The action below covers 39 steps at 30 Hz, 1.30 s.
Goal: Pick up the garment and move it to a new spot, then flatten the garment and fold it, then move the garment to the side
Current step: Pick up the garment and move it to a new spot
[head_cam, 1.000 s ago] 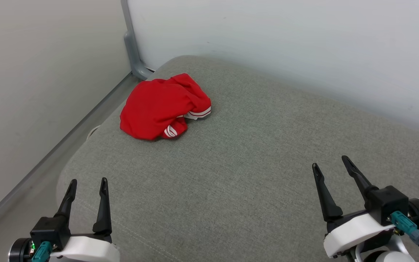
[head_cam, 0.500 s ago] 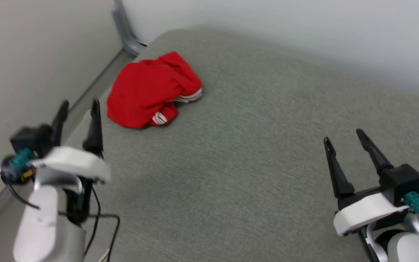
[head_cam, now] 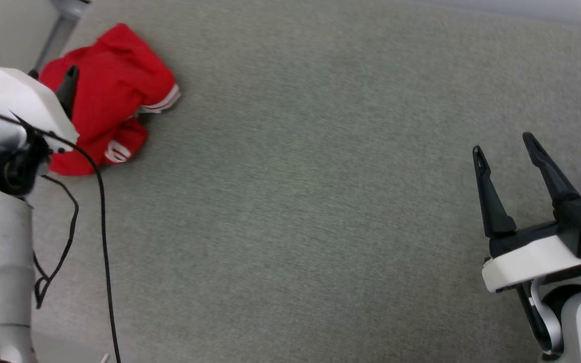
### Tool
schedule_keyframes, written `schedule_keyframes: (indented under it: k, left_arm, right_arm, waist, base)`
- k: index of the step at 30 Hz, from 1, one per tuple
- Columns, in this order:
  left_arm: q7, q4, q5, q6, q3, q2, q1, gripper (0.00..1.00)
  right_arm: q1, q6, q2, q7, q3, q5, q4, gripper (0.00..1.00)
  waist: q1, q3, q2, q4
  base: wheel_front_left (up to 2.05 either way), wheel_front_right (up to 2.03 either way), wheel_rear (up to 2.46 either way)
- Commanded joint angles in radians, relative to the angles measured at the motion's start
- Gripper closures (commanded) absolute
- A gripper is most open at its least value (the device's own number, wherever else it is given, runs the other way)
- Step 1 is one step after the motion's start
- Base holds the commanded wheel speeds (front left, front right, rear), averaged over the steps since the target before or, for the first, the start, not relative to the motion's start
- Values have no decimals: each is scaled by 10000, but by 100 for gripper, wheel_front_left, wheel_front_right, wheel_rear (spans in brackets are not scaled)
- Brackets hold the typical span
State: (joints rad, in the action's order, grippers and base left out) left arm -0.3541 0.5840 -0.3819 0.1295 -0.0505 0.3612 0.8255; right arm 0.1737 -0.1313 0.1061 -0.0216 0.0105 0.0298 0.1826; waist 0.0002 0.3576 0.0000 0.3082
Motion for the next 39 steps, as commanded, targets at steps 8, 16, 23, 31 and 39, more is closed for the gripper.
schedule_keyframes:
  k: [8, 16, 23, 31, 39]
  left_arm:
    - [-3110, 2040, -714, -428, -286, 716, 650, 0]
    - [-4549, 3440, -1259, -1062, -663, 586, -510, 11]
    - [-3263, 3158, -1087, -858, -531, 570, -521, 100]
    - [-960, 2454, -756, -575, -367, 764, 51, 100]
    - [1861, 1721, -338, -220, -8, 892, 279, 100]
  right_arm:
    - [571, 10, 99, 229, 44, -149, -142, 0]
    - [479, 10, 68, 313, 44, -198, -346, 0]
    - [170, 10, 43, 226, -106, -149, -428, 0]
    - [-2, 10, -75, 259, -73, -220, -612, 0]
    - [-395, 10, -316, 396, -385, -258, -859, 0]
  waist:
    - [-2, 1171, 0, -1133]
    - [-2, 1139, 0, -1363]
    - [-2, 678, 0, -1223]
    - [-2, -233, 0, -998]
    - [-2, -1353, 0, -928]
  base:
    - [0, 0, 0]
    - [0, 0, 0]
    - [0, 0, 0]
    - [0, 0, 0]
    - [0, 0, 0]
